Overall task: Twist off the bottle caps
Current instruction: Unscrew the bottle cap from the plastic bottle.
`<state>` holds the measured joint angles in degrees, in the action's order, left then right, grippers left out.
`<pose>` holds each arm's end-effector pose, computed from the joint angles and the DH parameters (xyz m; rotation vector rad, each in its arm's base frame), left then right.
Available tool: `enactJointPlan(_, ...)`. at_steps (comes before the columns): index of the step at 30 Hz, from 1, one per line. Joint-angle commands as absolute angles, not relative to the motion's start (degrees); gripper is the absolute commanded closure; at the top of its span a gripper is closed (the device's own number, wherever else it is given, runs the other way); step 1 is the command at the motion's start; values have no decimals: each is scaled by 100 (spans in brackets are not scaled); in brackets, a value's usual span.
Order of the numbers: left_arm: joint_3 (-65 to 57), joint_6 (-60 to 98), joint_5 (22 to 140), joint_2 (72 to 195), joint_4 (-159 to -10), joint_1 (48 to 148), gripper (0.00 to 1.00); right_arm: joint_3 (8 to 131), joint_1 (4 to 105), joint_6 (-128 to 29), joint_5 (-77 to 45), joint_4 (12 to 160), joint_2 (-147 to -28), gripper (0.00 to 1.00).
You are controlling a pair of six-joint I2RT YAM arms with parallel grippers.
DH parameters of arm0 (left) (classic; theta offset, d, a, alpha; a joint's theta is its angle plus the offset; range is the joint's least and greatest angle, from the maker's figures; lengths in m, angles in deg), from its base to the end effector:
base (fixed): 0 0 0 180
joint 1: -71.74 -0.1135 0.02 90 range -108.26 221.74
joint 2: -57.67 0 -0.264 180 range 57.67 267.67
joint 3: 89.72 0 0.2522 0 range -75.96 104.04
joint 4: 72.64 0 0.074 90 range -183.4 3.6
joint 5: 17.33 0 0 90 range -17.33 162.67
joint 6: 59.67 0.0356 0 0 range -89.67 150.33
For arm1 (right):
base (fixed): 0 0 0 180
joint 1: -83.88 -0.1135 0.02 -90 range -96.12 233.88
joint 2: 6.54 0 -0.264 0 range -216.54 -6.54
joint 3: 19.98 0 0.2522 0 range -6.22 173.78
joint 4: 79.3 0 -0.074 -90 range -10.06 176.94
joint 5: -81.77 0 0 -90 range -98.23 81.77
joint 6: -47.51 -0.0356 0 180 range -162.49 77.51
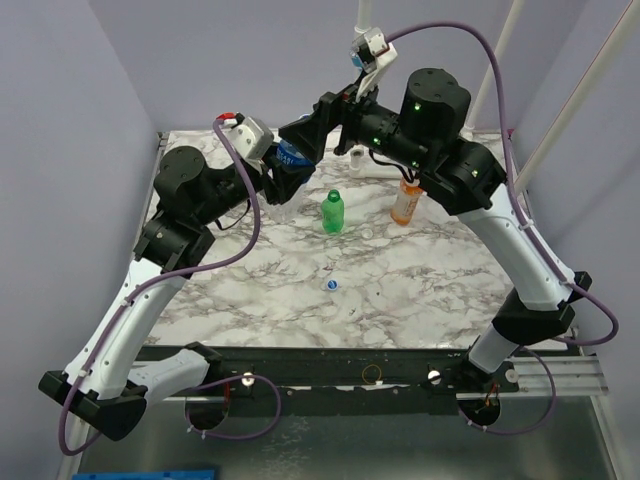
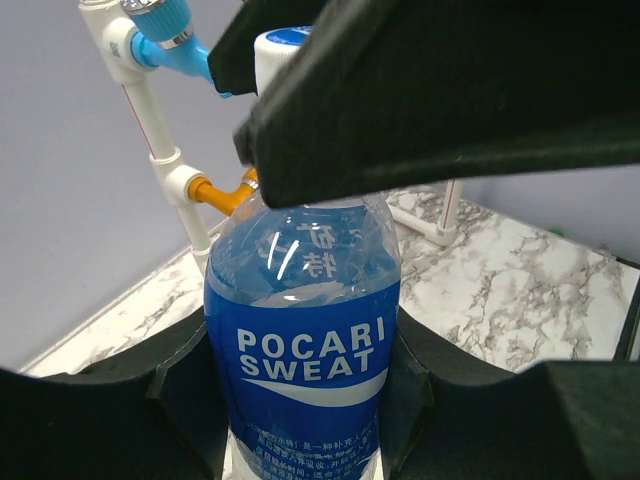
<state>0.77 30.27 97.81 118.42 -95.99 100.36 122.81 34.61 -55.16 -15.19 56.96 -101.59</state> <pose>0.1820 -0.1165 0.4808 0.7163 1.3315 -0.7232 0.2068 0.2468 0.5708 -0.5921 1.4632 0.9513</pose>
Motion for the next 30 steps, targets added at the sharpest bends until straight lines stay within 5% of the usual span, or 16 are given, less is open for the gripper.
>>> enactJointPlan(1,77,3188,9402,11833,-9607,10057,100,12150,3403,-5321,-1071,5692,-10056,9)
enactJointPlan(9,50,3073,9539,11834,-9605,10063,100,11658,3396,-5341,-1175,6171,-9767,56)
enactJointPlan(17,-13,2886,9997,11763,-9616,10066,100,11406,3401,-5176,-1339,6483,-9602,70)
enactJointPlan(22,17,2447,11461,11687,-9669,10057,100,10971,3413,-5107,-1922,7077,-9184,98)
enactJointPlan(26,183,1825,13272,11741,-9695,10057,100,10862,3457,-5181,-2613,7356,-8965,100)
enactJointPlan(30,218,1547,13903,11758,-9749,10057,100,10792,3497,-5258,-3362,7638,-8833,99)
